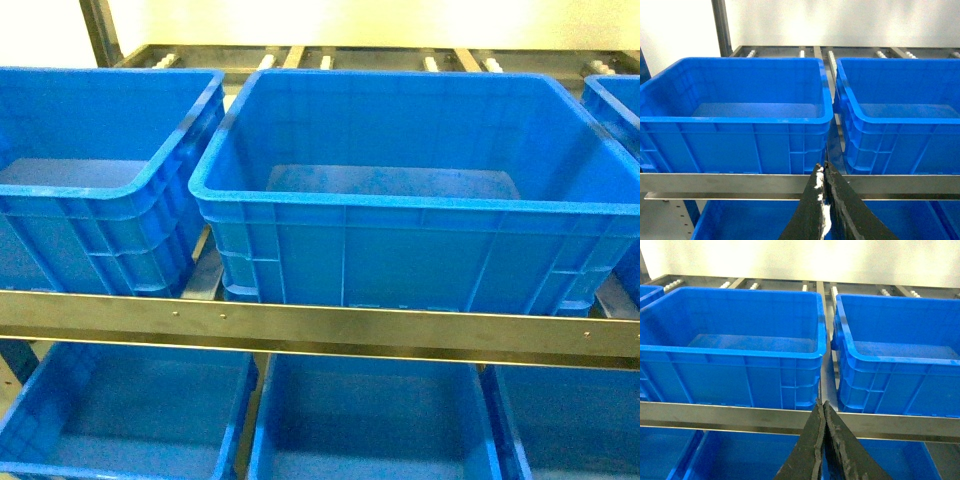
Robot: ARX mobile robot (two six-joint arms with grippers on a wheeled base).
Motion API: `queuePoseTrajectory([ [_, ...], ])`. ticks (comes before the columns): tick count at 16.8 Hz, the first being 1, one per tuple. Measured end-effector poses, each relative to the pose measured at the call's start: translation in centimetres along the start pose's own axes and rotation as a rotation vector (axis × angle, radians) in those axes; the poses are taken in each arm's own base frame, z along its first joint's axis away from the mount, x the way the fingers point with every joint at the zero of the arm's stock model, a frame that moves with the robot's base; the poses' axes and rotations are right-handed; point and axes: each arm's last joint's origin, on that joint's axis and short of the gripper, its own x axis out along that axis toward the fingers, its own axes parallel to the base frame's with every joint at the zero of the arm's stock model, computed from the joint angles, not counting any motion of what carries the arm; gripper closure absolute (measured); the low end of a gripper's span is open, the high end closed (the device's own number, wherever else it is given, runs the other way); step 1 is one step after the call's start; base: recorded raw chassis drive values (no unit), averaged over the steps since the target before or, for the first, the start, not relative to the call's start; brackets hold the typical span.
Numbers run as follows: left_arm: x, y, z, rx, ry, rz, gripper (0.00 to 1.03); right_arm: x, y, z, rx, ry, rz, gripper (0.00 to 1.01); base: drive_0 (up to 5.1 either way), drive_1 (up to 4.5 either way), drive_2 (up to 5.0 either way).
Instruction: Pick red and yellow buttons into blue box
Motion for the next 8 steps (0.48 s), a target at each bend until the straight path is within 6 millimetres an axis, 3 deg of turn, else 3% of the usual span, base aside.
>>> queuePoseTrajectory([
  [2, 0.00, 0.00, 0.00, 0.000, 0.000, 0.000, 1.01, 0.00, 0.00, 0.00, 0.000, 0.000, 0.000, 0.99, 0.0, 0.00, 0.0],
  [3, 0.00, 0.00, 0.00, 0.000, 0.000, 0.000, 0.95, 0.00, 0.00, 0.00, 0.000, 0.000, 0.000, 0.90, 0.0, 0.00, 0.0],
  [6, 0.00, 0.00, 0.00, 0.000, 0.000, 0.000, 0.61, 0.00, 0.00, 0.00, 0.000, 0.000, 0.000, 0.55, 0.0, 0.00, 0.0],
  [8, 0.00, 0.00, 0.00, 0.000, 0.000, 0.000, 0.48, 0.00, 0.00, 0.00, 0.000, 0.000, 0.000, 0.42, 0.0, 0.00, 0.0],
])
